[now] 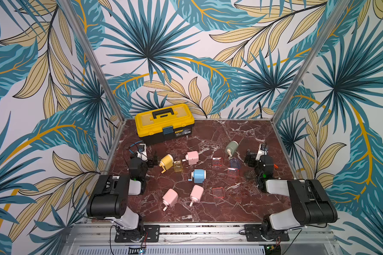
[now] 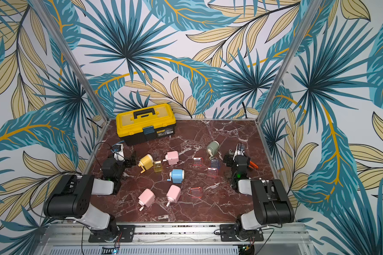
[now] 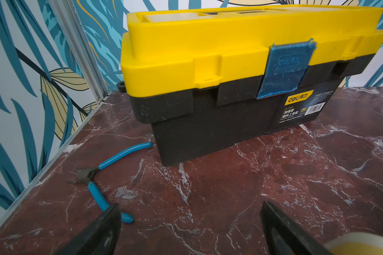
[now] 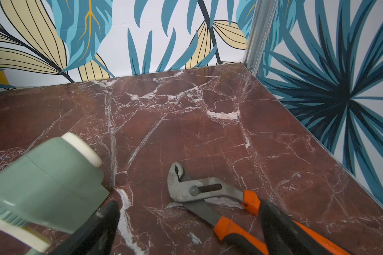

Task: Put the tray back into the pencil sharpener
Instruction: Pick up the pencil sharpener from the center of the board.

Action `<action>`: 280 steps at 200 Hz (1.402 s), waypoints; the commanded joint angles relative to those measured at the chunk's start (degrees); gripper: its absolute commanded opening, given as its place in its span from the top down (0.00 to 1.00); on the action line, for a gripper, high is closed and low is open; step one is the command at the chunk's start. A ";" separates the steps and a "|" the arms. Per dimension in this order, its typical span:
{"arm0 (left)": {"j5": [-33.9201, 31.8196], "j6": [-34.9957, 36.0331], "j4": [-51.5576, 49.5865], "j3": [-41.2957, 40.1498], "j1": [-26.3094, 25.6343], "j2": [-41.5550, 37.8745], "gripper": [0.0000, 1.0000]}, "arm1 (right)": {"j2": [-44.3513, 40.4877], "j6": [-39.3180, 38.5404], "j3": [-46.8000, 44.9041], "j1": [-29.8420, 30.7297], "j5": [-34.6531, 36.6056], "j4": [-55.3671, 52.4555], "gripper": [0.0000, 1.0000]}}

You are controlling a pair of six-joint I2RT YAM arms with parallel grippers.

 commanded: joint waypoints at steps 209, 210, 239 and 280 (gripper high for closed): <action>-11.77 -8.42 -9.17 -4.84 -0.13 -29.24 0.00 | -27.24 17.20 9.28 0.25 5.26 -43.88 0.00; -11.61 -8.40 -9.25 -4.84 -0.13 -29.59 0.00 | -27.33 17.25 9.33 0.25 4.93 -44.25 0.00; -5.29 -8.02 -13.14 -3.41 -0.13 -36.25 0.00 | -29.95 20.16 10.83 0.30 -7.31 -50.35 0.00; 1.33 -7.71 -25.28 3.75 -0.74 -39.44 0.00 | -29.56 24.60 15.20 2.22 -18.70 -58.92 0.04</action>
